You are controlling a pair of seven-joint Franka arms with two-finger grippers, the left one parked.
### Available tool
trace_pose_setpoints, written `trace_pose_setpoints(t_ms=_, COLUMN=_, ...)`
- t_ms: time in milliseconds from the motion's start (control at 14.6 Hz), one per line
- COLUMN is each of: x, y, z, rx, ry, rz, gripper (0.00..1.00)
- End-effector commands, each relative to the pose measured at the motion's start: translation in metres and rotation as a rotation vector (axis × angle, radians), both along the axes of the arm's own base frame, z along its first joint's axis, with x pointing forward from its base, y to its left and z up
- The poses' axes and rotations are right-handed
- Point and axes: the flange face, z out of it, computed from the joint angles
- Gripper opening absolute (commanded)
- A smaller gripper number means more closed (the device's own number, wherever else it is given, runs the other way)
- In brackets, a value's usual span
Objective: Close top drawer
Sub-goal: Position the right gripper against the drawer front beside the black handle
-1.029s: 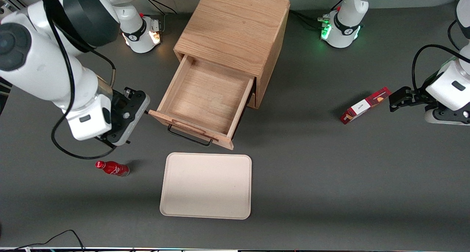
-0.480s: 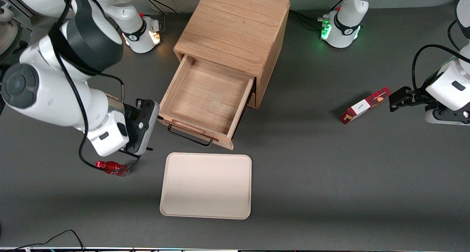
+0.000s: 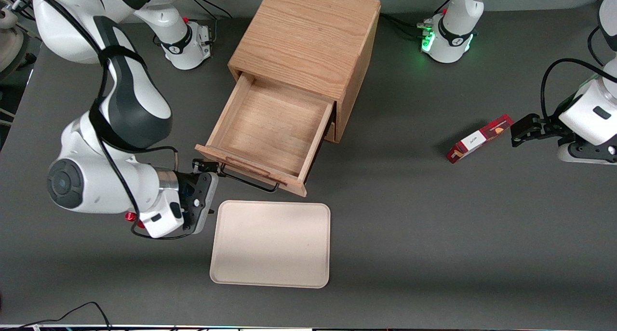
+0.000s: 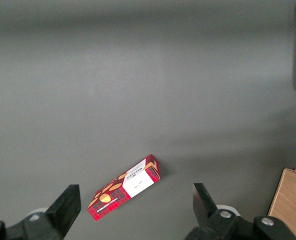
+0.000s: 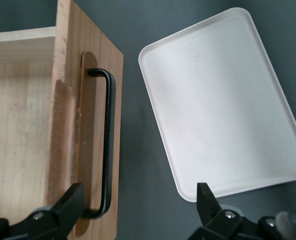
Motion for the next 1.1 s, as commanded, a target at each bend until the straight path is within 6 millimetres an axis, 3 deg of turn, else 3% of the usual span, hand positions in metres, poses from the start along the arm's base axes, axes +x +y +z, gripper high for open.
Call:
trace_pose_setpoints(t_ms=0, x=0.003, y=0.010, z=-0.005, rx=0.027, ry=0.017, rz=-0.019, gripper=1.00)
trace_pose_setpoints(t_ms=1029, x=-0.004, y=0.036, z=-0.063, rx=-0.002, ry=0.133, rz=-0.037, gripper=1.00)
